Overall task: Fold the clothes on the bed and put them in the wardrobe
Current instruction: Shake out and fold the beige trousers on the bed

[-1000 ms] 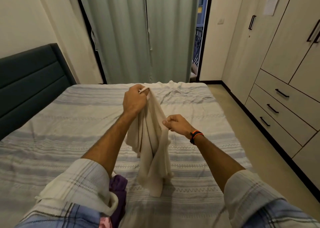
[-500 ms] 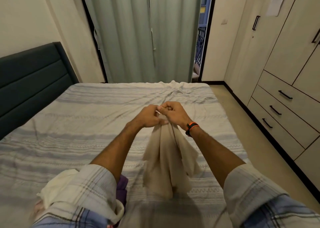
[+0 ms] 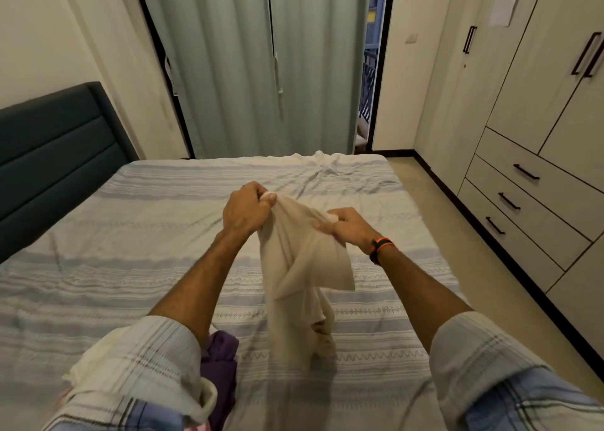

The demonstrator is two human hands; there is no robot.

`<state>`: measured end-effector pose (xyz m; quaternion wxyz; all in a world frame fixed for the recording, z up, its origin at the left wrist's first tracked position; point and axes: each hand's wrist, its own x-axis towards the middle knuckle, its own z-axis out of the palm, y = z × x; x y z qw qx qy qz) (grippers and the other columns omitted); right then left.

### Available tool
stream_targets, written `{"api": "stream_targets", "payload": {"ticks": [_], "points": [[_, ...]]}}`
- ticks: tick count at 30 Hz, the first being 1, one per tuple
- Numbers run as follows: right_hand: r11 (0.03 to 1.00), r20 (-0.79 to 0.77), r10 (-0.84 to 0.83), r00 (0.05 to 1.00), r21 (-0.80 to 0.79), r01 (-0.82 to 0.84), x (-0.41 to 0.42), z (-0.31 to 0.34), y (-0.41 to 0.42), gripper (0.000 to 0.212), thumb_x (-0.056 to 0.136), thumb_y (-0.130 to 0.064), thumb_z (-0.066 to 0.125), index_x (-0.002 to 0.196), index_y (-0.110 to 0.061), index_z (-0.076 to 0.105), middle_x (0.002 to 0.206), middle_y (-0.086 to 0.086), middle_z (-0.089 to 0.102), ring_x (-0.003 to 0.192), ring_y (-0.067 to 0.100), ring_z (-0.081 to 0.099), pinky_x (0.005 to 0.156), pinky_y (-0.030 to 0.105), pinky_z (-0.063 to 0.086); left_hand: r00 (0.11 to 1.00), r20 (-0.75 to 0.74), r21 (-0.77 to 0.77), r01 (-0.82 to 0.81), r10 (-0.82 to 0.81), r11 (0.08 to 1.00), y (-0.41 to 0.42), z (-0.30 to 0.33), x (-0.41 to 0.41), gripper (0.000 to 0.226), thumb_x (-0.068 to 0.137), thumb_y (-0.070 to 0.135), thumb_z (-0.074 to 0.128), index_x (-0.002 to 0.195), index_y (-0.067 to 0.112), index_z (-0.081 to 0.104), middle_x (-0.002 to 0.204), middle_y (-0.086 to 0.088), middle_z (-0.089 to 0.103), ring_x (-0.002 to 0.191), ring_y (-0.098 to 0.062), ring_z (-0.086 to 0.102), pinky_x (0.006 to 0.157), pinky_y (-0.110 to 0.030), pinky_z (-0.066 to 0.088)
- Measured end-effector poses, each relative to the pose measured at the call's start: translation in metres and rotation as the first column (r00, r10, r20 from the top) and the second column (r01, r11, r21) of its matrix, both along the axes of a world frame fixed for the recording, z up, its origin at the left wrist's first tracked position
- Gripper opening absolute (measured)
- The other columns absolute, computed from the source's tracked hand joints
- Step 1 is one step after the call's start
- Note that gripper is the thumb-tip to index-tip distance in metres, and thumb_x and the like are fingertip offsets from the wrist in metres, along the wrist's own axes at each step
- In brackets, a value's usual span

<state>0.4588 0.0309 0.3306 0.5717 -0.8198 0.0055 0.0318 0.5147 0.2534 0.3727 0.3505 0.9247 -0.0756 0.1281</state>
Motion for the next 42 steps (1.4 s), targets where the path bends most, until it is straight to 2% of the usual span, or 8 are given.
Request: {"api": "stream_targets", "payload": {"ticks": [5, 12, 16, 19, 26, 31, 36, 42], "points": [[0.989, 0.186, -0.095, 0.978, 0.126, 0.073, 0.015, 0.013, 0.011, 0.068, 0.071, -0.048, 0.074, 0.092, 0.015, 0.059, 0.079, 0.007, 0.055, 0.074, 0.018, 0.050, 0.071, 0.033, 0.039, 0.964, -0.261, 0.082, 0.072, -0.048, 0.994, 0.021, -0.016, -0.002, 0.011, 0.082, 0.021, 0.067, 0.092, 0.022, 0.062, 0.097, 0.000, 0.069, 0.090, -0.019, 0.064, 0.081, -0.036, 0.057], [0.993, 0.296, 0.048, 0.954, 0.091, -0.078, 0.015, 0.038, 0.054, 0.023, 0.090, -0.022, 0.071, 0.074, -0.007, 0.066, 0.069, 0.001, 0.058, 0.066, 0.011, 0.051, 0.062, 0.027, 0.044, 0.904, -0.218, -0.051, 0.364, -0.366, 0.930, -0.014, -0.011, -0.016, 0.065, 0.059, 0.031, 0.091, 0.117, 0.023, 0.065, 0.104, 0.006, 0.067, 0.096, -0.014, 0.062, 0.079, -0.027, 0.051], [0.990, 0.330, -0.006, 0.944, 0.137, -0.042, 0.011, 0.038, 0.050, 0.017, 0.083, -0.031, 0.078, 0.081, -0.016, 0.070, 0.076, -0.002, 0.070, 0.072, 0.011, 0.064, 0.068, 0.027, 0.054, 0.958, -0.128, -0.103, 0.246, -0.258, 0.964, -0.021, -0.007, -0.019, 0.025, 0.066, 0.037, 0.080, 0.082, 0.019, 0.074, 0.075, 0.003, 0.069, 0.072, -0.016, 0.064, 0.064, -0.031, 0.052], [0.990, 0.201, -0.097, 0.975, 0.123, 0.073, 0.005, 0.032, 0.037, 0.046, 0.069, -0.045, 0.086, 0.099, -0.016, 0.066, 0.098, 0.001, 0.072, 0.091, 0.016, 0.069, 0.081, 0.035, 0.059, 0.978, -0.100, -0.128, 0.170, -0.184, 0.977, -0.023, -0.008, -0.021, 0.023, 0.068, 0.041, 0.067, 0.057, 0.022, 0.061, 0.058, 0.003, 0.061, 0.061, -0.021, 0.058, 0.059, -0.034, 0.049], [0.963, -0.255, 0.107, 0.961, -0.215, -0.165, -0.007, -0.007, 0.018, 0.062, 0.064, -0.050, 0.088, 0.110, -0.015, 0.067, 0.105, 0.001, 0.071, 0.098, 0.018, 0.067, 0.084, 0.036, 0.059, 0.982, -0.089, -0.494, 0.104, -0.169, 0.863, -0.023, -0.003, -0.021, 0.017, 0.085, 0.036, 0.073, 0.083, 0.019, 0.073, 0.084, -0.001, 0.072, 0.081, -0.018, 0.066, 0.076, -0.037, 0.057], [0.998, -0.074, -0.042, 0.996, -0.041, 0.039, 0.001, -0.021, 0.022, 0.038, 0.077, -0.031, 0.083, 0.099, -0.001, 0.073, 0.103, 0.016, 0.073, 0.099, 0.028, 0.069, 0.083, 0.042, 0.060, 0.995, -0.097, -0.598, -0.055, -0.004, 0.800, -0.011, 0.002, -0.017, 0.021, 0.084, 0.037, 0.074, 0.076, 0.018, 0.068, 0.077, 0.001, 0.067, 0.078, -0.018, 0.061, 0.075, -0.036, 0.054], [0.981, 0.128, -0.194, 0.973, 0.034, 0.191, 0.012, -0.013, 0.023, 0.016, 0.081, -0.039, 0.073, 0.069, -0.028, 0.075, 0.068, -0.002, 0.066, 0.068, 0.017, 0.058, 0.069, 0.035, 0.048, 0.960, -0.172, -0.492, -0.278, 0.221, 0.825, 0.016, -0.005, -0.022, 0.034, 0.086, 0.040, 0.071, 0.107, 0.014, 0.072, 0.098, -0.002, 0.067, 0.094, -0.022, 0.059, 0.086, -0.035, 0.051], [0.986, 0.213, -0.122, 0.969, 0.136, 0.094, 0.009, 0.010, 0.036, 0.015, 0.094, -0.021, 0.065, 0.097, -0.010, 0.075, 0.085, 0.002, 0.072, 0.077, 0.012, 0.063, 0.068, 0.027, 0.051, 0.949, -0.219, -0.416, -0.302, 0.228, 0.858, 0.034, -0.023, -0.028, 0.023, 0.086, 0.035, 0.071, 0.097, 0.015, 0.069, 0.095, -0.007, 0.069, 0.097, -0.027, 0.063, 0.084, -0.036, 0.051]]}}
